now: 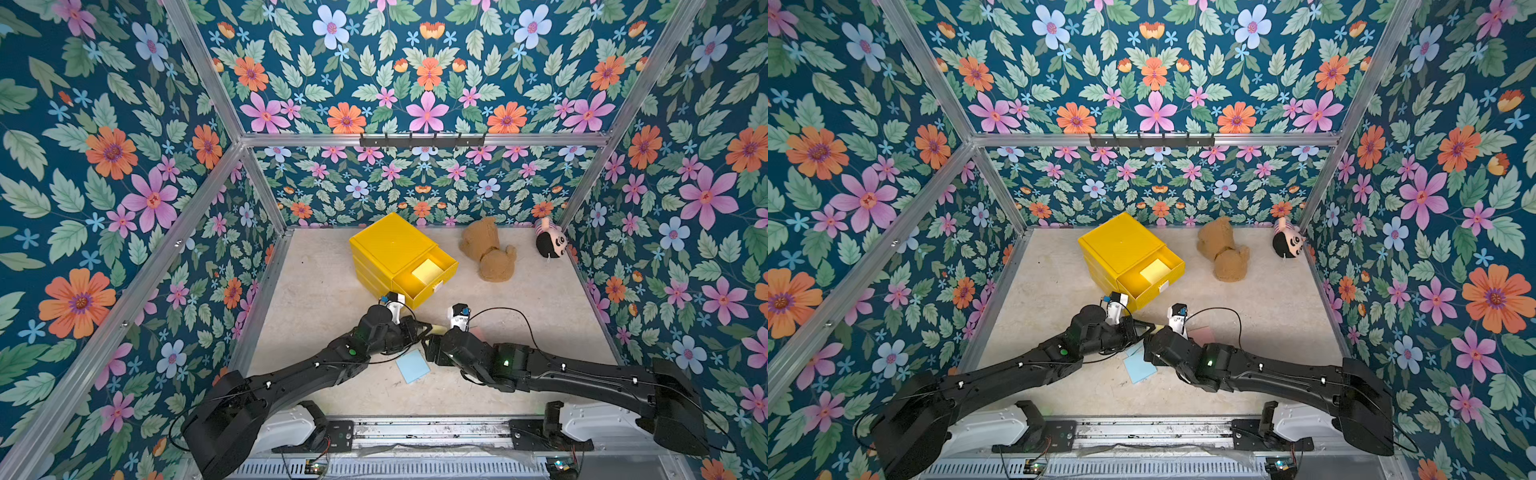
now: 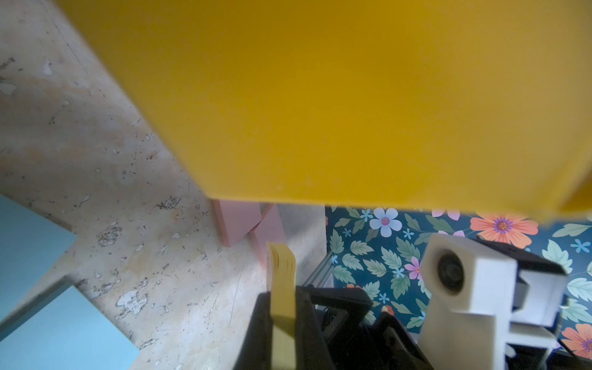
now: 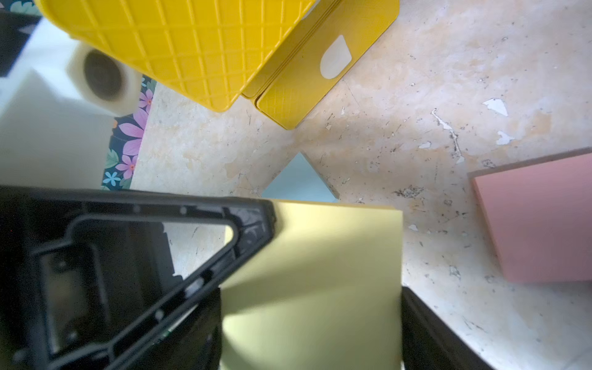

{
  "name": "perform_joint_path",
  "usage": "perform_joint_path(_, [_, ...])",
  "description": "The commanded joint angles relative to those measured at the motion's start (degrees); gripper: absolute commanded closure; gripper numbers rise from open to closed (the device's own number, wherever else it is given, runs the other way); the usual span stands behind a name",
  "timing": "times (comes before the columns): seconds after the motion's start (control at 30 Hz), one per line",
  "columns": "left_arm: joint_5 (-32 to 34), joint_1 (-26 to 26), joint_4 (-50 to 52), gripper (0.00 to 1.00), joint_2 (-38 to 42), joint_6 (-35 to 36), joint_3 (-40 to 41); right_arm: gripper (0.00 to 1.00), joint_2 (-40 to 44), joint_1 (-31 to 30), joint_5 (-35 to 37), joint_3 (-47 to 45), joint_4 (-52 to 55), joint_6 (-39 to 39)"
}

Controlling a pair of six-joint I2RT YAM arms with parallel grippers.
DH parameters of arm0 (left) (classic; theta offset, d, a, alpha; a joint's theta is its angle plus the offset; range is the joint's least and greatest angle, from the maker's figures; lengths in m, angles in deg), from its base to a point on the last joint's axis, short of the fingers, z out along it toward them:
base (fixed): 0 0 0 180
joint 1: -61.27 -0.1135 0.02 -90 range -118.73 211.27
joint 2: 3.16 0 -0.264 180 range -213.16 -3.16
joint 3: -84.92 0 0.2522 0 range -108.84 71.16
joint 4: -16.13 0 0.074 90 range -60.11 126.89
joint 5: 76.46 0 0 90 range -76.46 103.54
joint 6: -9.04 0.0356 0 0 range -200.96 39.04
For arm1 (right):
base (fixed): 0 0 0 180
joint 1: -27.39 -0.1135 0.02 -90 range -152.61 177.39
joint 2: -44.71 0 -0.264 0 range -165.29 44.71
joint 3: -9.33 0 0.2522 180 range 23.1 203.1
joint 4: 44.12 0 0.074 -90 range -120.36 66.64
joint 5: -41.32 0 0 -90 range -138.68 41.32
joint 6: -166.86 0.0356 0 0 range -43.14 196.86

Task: Please put the sticky notes in the drawer by color
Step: Pick up the sticky notes from the center of the board.

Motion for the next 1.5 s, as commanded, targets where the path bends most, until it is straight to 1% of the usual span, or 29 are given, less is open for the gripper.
perform_joint_path(0.0, [-1.0, 0.1, -0.7, 1.0, 0.8, 0.4, -0.4, 0.14, 1.2, 0.0, -0.4, -0.9, -2.9, -0.4])
perform_joint_path(0.1, [-0.8, 0.0, -0.6, 1.0, 2.4, 1.4, -0.6, 0.01, 4.6, 0.0, -3.0, -3.1, -6.7, -2.3])
perform_joint_path(0.17, [-0.7, -0.2, 0.4, 1.0, 4.0, 2.2, -1.0, 0.01, 9.1, 0.0, -5.4, -5.8, -10.9, -4.3])
perform_joint_path(0.27, [-1.5, -1.0, 2.0, 1.0, 5.9, 3.6, -1.8, 0.01, 15.5, 1.2, -11.5, -9.8, -17.8, -6.8])
perform_joint_path(0.33, [-3.3, -1.7, 2.1, 1.0, 6.9, 4.6, -2.7, 0.01, 20.2, 4.6, -17.6, -12.8, -22.3, -6.1])
perform_joint_path(0.4, [-5.2, -2.5, 2.6, 1.0, 7.7, 6.2, -4.3, 0.01, 25.3, 10.4, -26.5, -17.5, -31.0, -3.4])
perform_joint_path(0.5, [-8.5, -4.0, 5.1, 1.0, 7.7, 9.2, -8.0, 0.01, 32.0, 18.2, -34.2, -22.3, -40.2, 1.3])
perform_joint_path(0.6, [-13.4, -6.5, 3.6, 1.0, 7.0, 9.3, -10.5, 0.01, 34.0, 23.3, -40.7, -22.8, -43.3, 3.1])
perform_joint_path(0.67, [-17.9, -8.3, -0.7, 1.0, 6.0, 7.5, -11.6, 0.01, 34.0, 24.5, -43.6, -23.2, -47.5, 3.9])
perform_joint_path(0.77, [-23.3, -9.6, -6.3, 1.0, 4.1, 4.8, -14.1, 0.02, 31.9, 24.9, -46.4, -23.0, -54.2, 5.3])
perform_joint_path(0.9, [-27.0, -9.6, -8.4, 1.0, 2.5, 3.6, -18.4, 0.04, 27.4, 25.0, -48.5, -22.0, -58.8, 6.2])
perform_joint_path(0.97, [-28.0, -9.5, -10.1, 1.0, 2.2, 2.4, -19.5, 0.07, 25.9, 25.0, -48.7, -22.1, -61.1, 6.6])
perform_joint_path(1.03, [-28.7, -9.5, -9.8, 1.0, 2.1, 2.4, -20.4, 0.09, 24.5, 25.0, -48.9, -21.8, -62.6, 7.0])
perform_joint_path(1.1, [-28.6, -9.5, -9.1, 1.0, 2.3, 2.8, -20.4, 0.14, 23.4, 25.1, -49.4, -21.8, -65.1, 7.9])
perform_joint_path(1.17, [-28.6, -9.6, -9.0, 1.0, 2.4, 2.7, -20.0, 0.17, 22.8, 25.3, -49.5, -21.9, -67.3, 8.9])
perform_joint_path(1.27, [-28.6, -9.6, -10.1, 1.0, 2.7, 2.1, -19.1, 0.18, 22.6, 25.5, -48.9, -22.0, -67.9, 9.5])
perform_joint_path(1.33, [-28.4, -9.5, -10.1, 1.0, 2.9, 2.3, -18.9, 0.3, 22.7, 25.6, -48.4, -21.9, -68.1, 9.7])
perform_joint_path(1.4, [-28.4, -9.6, -9.7, 1.0, 2.7, 2.5, -18.8, 0.34, 22.9, 25.6, -48.5, -21.6, -68.0, 9.7])
perform_joint_path(1.47, [-28.4, -9.5, -9.8, 1.0, 2.4, 2.6, -18.7, 0.42, 23.3, 25.6, -48.4, -21.7, -67.9, 9.5])
